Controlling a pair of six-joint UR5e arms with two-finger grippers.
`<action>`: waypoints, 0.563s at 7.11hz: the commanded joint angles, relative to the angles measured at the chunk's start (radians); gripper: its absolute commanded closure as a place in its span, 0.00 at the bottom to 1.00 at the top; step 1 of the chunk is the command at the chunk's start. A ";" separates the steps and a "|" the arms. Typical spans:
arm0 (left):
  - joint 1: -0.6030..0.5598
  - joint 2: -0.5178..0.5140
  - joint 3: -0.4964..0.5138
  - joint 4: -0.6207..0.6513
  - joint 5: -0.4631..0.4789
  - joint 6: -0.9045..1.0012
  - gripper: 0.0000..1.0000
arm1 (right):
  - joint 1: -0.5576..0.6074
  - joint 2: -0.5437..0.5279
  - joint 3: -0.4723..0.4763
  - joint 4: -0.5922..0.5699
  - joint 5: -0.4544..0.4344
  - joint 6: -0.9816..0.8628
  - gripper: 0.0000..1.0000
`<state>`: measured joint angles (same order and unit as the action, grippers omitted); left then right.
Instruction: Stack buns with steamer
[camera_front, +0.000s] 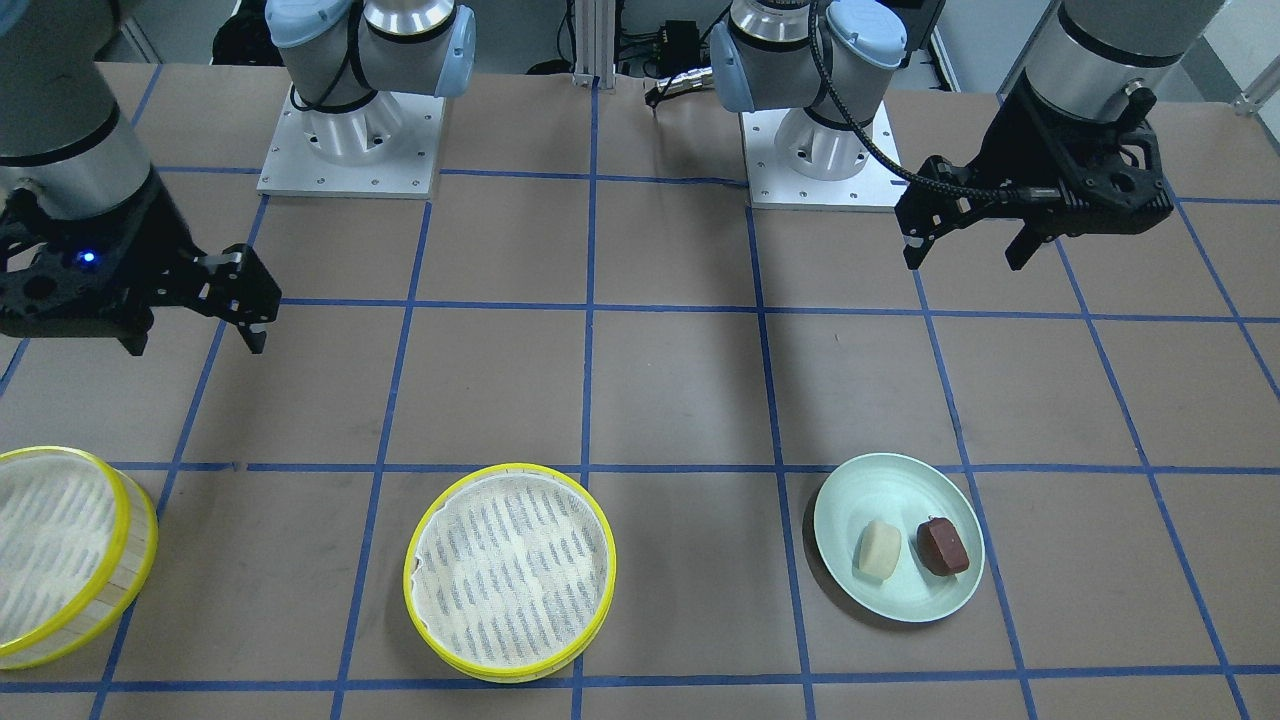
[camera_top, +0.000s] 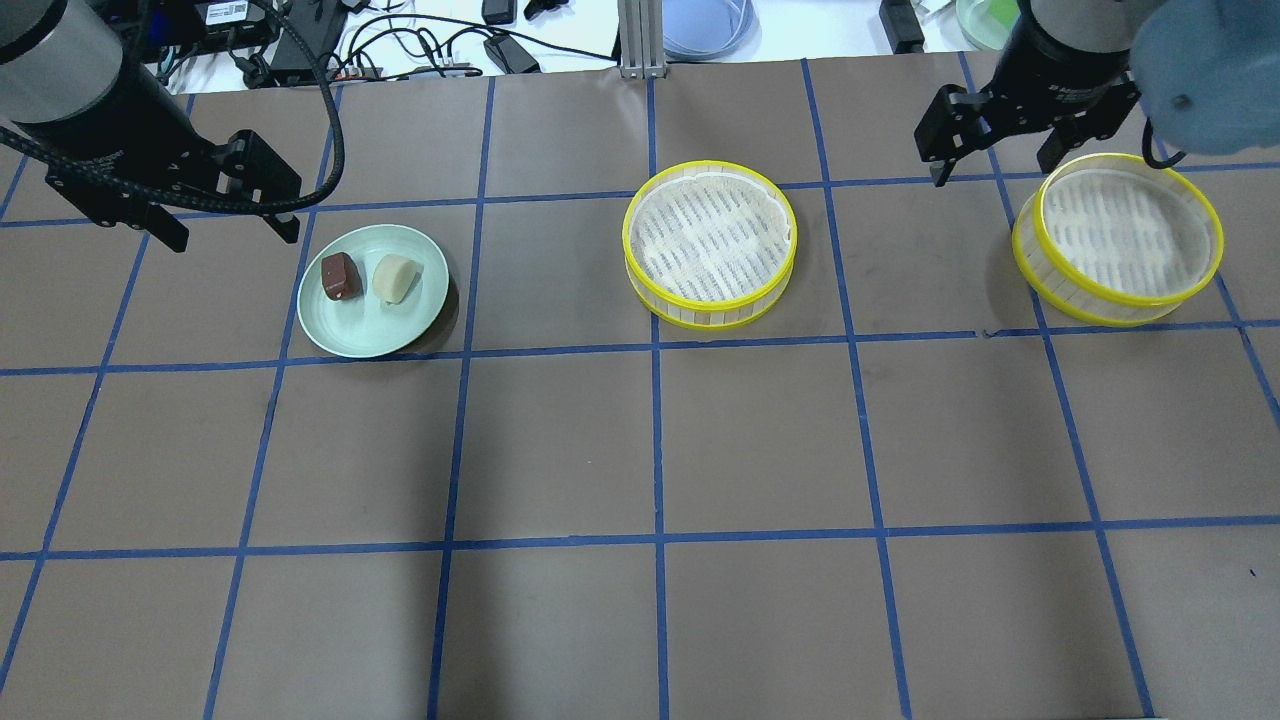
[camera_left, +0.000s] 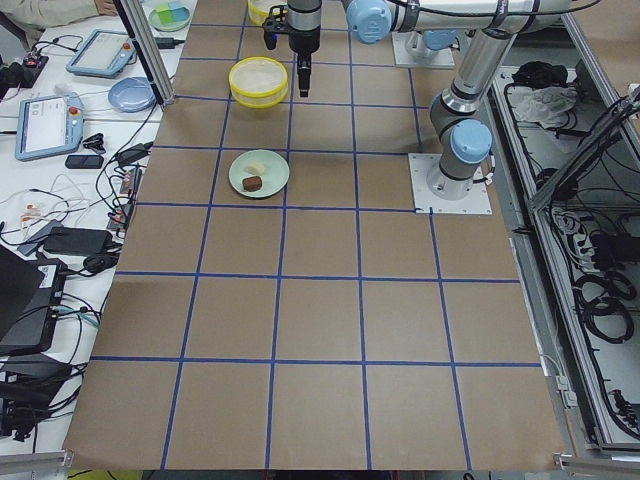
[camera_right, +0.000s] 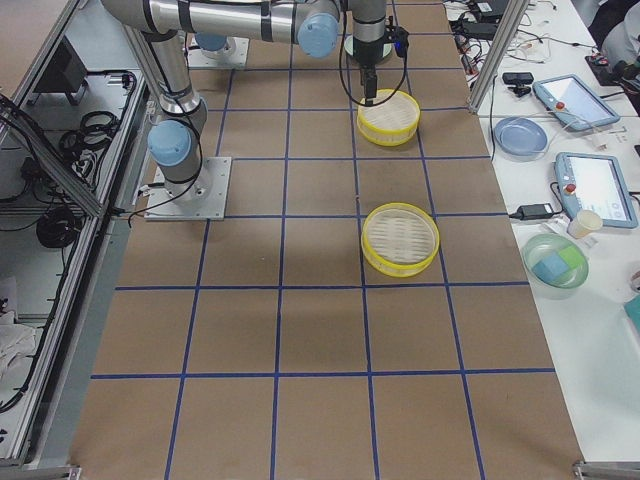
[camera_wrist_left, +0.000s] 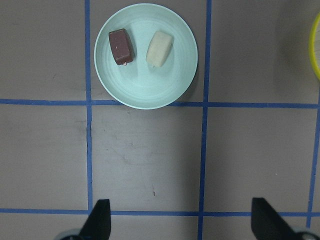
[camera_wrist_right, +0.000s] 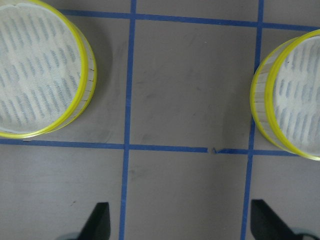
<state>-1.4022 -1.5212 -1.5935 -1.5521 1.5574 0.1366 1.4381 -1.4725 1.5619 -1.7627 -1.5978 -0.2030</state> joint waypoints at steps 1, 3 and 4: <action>0.003 -0.045 0.000 0.051 -0.007 0.020 0.00 | -0.089 0.050 -0.006 -0.075 0.001 -0.164 0.00; 0.009 -0.097 0.001 0.112 -0.008 0.038 0.00 | -0.207 0.142 -0.046 -0.150 0.007 -0.313 0.00; 0.009 -0.117 0.000 0.112 -0.008 0.041 0.00 | -0.243 0.196 -0.092 -0.155 0.018 -0.370 0.00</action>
<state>-1.3946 -1.6117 -1.5928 -1.4485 1.5517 0.1733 1.2483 -1.3378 1.5155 -1.9017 -1.5898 -0.5000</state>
